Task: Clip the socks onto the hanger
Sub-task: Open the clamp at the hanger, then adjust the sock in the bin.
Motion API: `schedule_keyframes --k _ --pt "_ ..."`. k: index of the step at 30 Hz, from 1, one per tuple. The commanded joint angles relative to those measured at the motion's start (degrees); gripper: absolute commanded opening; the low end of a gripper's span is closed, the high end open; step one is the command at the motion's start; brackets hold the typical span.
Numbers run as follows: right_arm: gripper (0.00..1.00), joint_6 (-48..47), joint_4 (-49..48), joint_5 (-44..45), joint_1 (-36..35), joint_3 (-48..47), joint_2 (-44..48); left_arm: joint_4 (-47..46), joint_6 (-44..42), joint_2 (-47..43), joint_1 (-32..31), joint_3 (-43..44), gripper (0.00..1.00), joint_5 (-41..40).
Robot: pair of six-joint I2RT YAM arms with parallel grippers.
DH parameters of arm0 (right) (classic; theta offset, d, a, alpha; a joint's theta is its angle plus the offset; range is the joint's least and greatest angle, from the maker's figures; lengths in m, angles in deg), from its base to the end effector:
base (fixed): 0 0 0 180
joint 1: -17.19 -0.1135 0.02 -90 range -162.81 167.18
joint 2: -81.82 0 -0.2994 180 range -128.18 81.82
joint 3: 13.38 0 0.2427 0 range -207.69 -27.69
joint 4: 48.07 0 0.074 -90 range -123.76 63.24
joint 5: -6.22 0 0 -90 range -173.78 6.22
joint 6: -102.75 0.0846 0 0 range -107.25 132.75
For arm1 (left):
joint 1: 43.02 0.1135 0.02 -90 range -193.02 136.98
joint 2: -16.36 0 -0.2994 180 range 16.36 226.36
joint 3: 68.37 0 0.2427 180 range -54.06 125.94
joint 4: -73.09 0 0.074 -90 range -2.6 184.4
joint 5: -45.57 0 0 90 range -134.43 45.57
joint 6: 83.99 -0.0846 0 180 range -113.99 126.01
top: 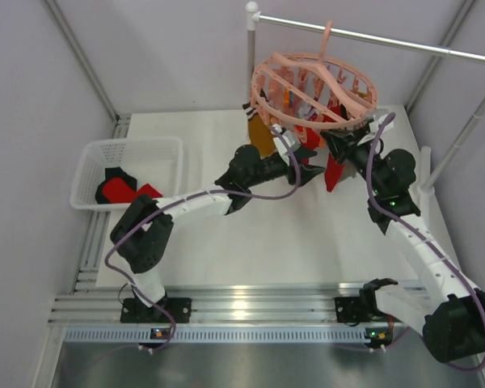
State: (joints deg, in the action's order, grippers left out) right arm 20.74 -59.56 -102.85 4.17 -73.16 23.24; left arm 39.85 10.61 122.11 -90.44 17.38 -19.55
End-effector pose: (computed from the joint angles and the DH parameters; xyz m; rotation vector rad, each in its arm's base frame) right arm 0.2439 0.0848 0.4079 -0.3430 1.3384 0.5315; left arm 0.2959 -0.3746 0.3532 0.8671 1.1518 -1.0443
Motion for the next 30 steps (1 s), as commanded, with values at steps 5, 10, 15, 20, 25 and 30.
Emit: schedule_keyframes --k 5,10,15,20,25,30 --pt "0.0 4.6 2.9 1.1 -0.5 -4.3 -0.2 28.6 6.9 -21.0 12.4 -3.8 0.69 13.6" --pt "0.0 4.6 5.7 1.2 -0.3 -4.7 -0.1 58.6 1.4 -28.4 31.5 2.5 0.71 14.8" --pt "0.0 4.7 6.6 1.5 -0.2 -5.0 -0.5 90.5 -24.9 -25.9 54.9 10.6 0.7 19.8" --pt "0.0 5.0 6.9 1.1 -0.2 -5.3 -1.2 110.2 -46.0 -16.3 65.3 20.9 0.69 15.4" --pt "0.0 4.5 7.4 0.9 -0.2 -5.9 -1.8 118.0 -57.1 -5.3 66.4 26.1 0.67 8.7" --pt "0.0 4.0 8.0 1.1 -0.1 -6.0 -2.0 113.6 -58.7 1.8 66.1 25.0 0.66 2.1"
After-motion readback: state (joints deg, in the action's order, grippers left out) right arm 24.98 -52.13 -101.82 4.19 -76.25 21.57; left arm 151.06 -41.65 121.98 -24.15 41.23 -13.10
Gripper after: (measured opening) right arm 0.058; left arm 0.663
